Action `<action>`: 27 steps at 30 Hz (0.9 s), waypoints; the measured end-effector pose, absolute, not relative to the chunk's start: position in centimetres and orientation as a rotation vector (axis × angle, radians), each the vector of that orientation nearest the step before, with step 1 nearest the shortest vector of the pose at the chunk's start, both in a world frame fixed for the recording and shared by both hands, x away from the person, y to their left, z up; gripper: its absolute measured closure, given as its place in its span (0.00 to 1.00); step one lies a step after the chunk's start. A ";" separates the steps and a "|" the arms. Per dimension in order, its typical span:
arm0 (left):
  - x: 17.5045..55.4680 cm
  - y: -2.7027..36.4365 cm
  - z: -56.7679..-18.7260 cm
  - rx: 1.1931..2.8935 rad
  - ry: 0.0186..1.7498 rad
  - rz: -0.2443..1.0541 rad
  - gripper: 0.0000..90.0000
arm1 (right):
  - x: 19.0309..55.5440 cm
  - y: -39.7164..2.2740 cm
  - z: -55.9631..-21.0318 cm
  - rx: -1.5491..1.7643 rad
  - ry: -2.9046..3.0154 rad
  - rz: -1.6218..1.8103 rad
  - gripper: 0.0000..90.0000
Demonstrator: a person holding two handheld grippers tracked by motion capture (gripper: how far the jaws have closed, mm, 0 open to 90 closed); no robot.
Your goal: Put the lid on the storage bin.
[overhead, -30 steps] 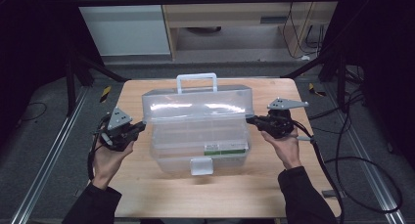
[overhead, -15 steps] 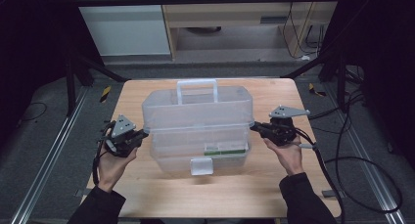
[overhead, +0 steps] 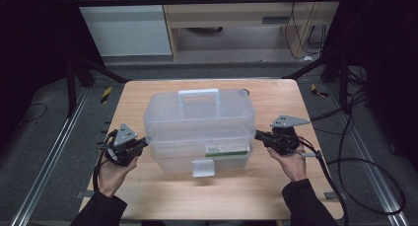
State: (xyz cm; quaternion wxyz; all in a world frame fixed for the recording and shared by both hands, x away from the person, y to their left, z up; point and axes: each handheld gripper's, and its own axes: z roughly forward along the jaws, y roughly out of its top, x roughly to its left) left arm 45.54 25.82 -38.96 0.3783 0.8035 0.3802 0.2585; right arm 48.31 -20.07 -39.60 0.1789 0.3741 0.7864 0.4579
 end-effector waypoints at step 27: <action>48.3 30.7 -44.0 2.019 1.296 0.721 0.77 | 49.1 -23.2 -43.5 1.181 2.120 1.025 0.75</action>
